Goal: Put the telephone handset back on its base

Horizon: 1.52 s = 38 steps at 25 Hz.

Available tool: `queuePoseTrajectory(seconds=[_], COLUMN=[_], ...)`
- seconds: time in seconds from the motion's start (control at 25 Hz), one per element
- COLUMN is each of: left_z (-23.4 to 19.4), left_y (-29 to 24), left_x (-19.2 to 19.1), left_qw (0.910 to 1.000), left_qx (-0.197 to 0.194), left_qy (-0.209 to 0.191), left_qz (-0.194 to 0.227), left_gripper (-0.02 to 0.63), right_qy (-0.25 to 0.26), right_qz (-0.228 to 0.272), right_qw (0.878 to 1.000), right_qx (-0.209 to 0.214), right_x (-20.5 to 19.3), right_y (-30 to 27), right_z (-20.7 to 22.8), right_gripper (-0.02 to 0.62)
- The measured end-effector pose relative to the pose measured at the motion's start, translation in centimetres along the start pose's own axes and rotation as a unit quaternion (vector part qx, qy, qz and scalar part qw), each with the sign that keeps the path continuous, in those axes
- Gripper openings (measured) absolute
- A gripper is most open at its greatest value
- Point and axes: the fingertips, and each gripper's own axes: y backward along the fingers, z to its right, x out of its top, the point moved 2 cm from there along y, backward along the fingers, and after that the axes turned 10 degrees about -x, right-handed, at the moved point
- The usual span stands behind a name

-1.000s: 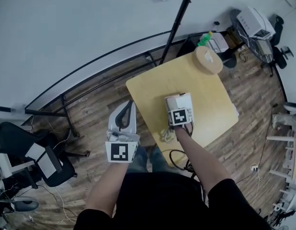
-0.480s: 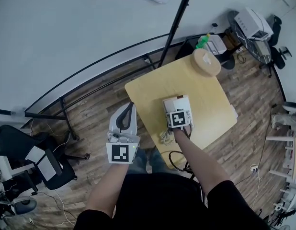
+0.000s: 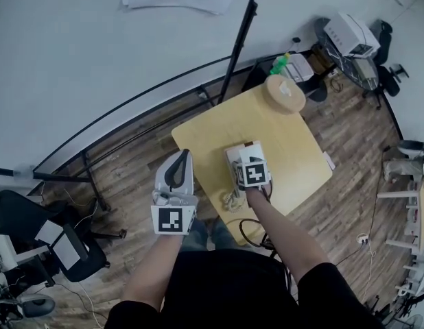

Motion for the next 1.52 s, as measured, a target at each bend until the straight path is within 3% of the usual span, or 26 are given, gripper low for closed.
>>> queuePoseTrajectory(seconds=[0.16, 0.32, 0.44, 0.6, 1.04, 1.28, 1.52], left_z=[0.3, 1.1, 1.4, 1.9, 3.5, 4.4, 4.3], left_y=[-1.0, -2.2, -3.0, -3.9, -5.3, -5.3, -5.0], left_x=[1.0, 2.7, 4.1, 6.1, 9.2, 10.5, 11.2], left_qw=[0.9999, 0.9994, 0.9988, 0.9975, 0.9939, 0.9928, 0.9913], left_qx=[-0.010, -0.021, -0.030, -0.043, -0.071, -0.082, -0.082], left_qy=[-0.004, -0.006, -0.011, -0.026, -0.044, -0.038, -0.045], left_qz=[0.010, 0.026, 0.038, 0.049, 0.071, 0.079, 0.093], left_gripper=[0.000, 0.000, 0.000, 0.000, 0.000, 0.000, 0.000], right_qy=[-0.003, 0.010, 0.029, 0.052, 0.012, -0.005, -0.007], right_qz=[0.046, 0.119, 0.191, 0.284, 0.415, 0.486, 0.505], right_qw=[0.999, 0.993, 0.981, 0.957, 0.906, 0.871, 0.860], right_qx=[0.003, 0.004, -0.011, -0.043, -0.081, -0.076, -0.075], right_x=[2.5, 5.4, 7.7, 9.7, 10.4, 9.6, 9.5], right_y=[3.3, 8.0, 12.2, 17.5, 25.1, 27.8, 28.5], right_z=[0.2, 0.7, 1.2, 2.1, 5.2, 5.6, 5.6], right_gripper=[0.247, 0.156, 0.108, 0.044, 0.020, 0.011, 0.009])
